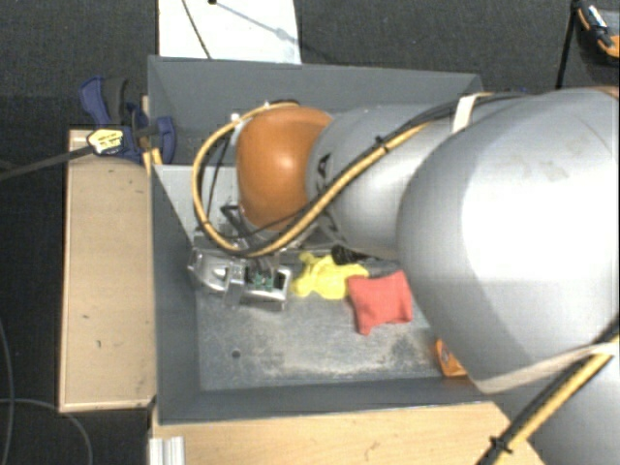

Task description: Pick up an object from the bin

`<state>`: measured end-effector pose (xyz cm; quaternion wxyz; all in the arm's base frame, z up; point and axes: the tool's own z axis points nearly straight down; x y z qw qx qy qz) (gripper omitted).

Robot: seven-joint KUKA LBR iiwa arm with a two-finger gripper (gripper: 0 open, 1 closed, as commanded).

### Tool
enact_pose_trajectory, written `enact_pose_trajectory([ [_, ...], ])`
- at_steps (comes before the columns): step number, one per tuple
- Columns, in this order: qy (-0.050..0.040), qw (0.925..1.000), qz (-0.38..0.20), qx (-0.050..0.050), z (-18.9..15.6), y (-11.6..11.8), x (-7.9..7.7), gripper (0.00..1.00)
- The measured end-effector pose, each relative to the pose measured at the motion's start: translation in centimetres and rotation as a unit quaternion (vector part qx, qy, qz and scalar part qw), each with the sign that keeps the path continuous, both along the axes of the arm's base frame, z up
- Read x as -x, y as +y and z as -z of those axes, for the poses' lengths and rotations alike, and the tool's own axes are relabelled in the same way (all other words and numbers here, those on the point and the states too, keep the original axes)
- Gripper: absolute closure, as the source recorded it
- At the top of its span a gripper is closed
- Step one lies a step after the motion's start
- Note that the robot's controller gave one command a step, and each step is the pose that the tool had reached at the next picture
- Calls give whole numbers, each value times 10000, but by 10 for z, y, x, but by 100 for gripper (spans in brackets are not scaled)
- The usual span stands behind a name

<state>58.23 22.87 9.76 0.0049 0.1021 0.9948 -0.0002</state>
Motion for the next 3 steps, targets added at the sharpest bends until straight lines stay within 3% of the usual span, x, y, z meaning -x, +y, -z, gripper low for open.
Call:
enact_pose_trajectory([
  [1, 81, 10000, -1, 19, -17, 0, 4, 100],
  [3, 44, 10000, 7, -7, -46, 0, 2, 100],
])
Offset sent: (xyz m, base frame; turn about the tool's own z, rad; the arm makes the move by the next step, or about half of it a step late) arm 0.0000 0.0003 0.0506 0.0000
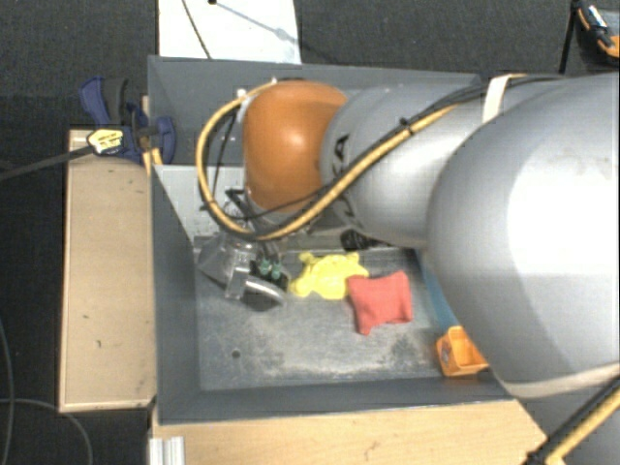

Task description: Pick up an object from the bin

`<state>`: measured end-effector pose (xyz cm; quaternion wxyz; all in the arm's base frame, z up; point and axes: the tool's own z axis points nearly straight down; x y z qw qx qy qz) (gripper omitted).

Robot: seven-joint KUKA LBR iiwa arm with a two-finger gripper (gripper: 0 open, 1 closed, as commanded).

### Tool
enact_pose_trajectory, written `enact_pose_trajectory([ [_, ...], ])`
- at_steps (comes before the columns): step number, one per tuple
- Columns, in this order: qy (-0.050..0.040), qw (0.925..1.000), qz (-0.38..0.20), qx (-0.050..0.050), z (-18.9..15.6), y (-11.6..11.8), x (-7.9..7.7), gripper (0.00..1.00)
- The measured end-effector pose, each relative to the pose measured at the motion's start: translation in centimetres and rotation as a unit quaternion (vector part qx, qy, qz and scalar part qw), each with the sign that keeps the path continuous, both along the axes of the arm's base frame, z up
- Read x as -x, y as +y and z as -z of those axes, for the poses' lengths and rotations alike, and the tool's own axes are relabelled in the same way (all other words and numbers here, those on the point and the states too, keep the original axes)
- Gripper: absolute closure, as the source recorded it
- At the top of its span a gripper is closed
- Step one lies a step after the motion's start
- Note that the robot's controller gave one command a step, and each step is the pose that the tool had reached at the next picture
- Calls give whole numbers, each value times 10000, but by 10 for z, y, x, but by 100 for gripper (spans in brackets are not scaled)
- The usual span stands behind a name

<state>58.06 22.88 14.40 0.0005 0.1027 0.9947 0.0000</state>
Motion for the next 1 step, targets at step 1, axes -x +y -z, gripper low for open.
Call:
enact_pose_trajectory([
  [1, 10, 10000, 1, 3, -7, 0, 1, 100],
])
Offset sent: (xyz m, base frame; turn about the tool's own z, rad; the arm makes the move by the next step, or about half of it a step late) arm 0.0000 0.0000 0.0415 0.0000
